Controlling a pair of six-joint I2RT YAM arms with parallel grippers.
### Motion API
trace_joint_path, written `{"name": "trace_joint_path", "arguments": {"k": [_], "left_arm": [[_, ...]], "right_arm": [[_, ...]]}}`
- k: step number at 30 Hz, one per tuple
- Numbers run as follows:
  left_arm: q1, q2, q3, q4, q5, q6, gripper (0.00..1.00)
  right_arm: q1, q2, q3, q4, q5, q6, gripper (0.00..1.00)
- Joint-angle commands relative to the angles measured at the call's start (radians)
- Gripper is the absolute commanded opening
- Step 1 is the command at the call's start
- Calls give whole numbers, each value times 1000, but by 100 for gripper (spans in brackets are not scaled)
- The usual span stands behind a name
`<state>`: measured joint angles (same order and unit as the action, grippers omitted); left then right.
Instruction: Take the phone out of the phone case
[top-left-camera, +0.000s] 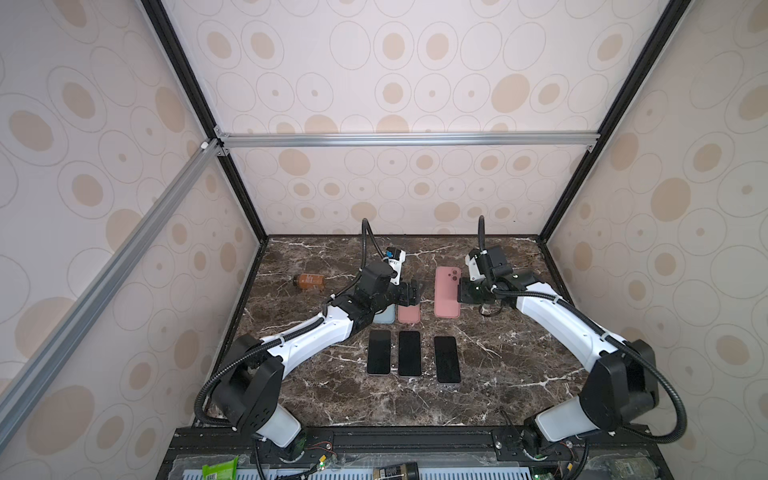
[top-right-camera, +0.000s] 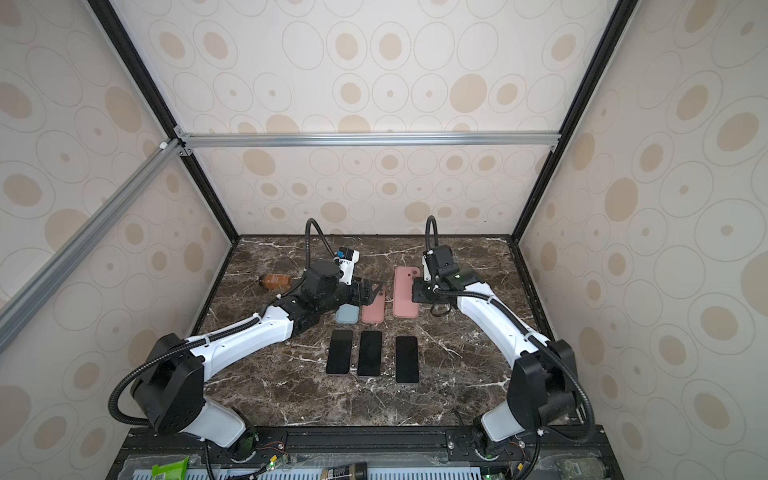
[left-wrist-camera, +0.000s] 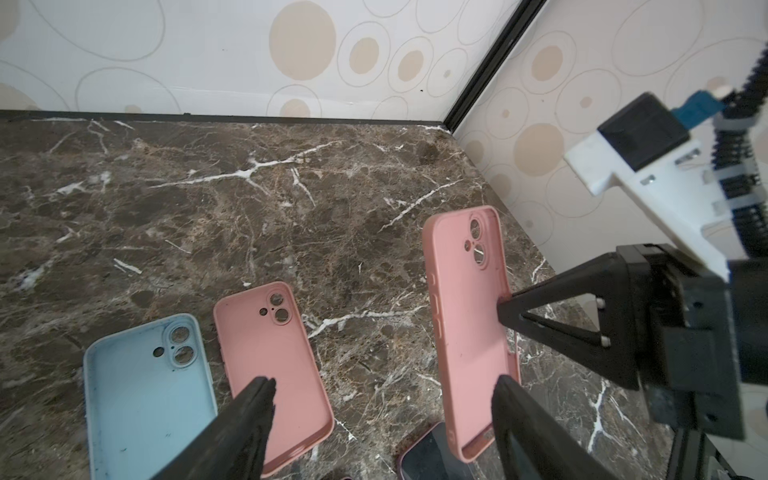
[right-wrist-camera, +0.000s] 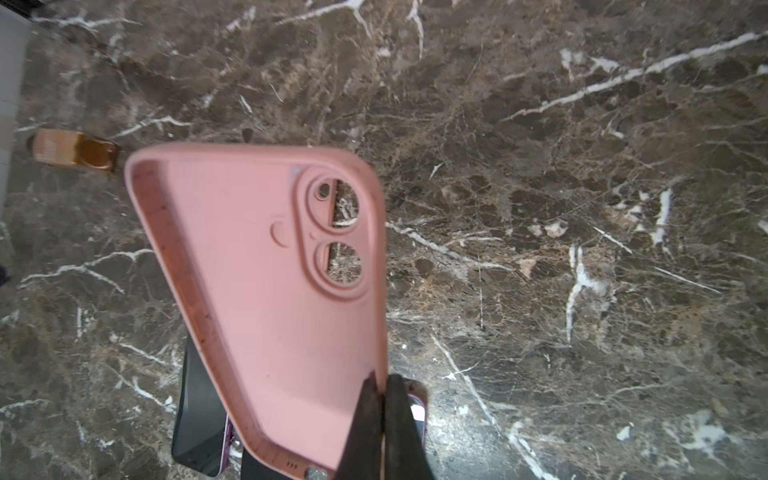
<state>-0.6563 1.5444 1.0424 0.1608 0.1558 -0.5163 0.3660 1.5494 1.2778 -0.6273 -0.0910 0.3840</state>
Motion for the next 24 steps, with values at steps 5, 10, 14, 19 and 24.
{"name": "trace_joint_path", "arguments": {"k": [5,10,14,19,24], "left_arm": [[25,74,-23,88,22,1,82],[34,112,-19,97,25,7,83],[38,112,-26,79,24,19,84],[42,100,-48,75,23,20,84],[42,98,-57,79,28,12,86]], "right_arm": [[-25,208,168,-166,-86,-79,0],[-32,312,224,-185,-99,-65,0],[-35,376,255,-196,-94,-56,0],[-48,435,279,-204,-81,-41,0],[-53,477,298,-199,-69,-33,0]]}}
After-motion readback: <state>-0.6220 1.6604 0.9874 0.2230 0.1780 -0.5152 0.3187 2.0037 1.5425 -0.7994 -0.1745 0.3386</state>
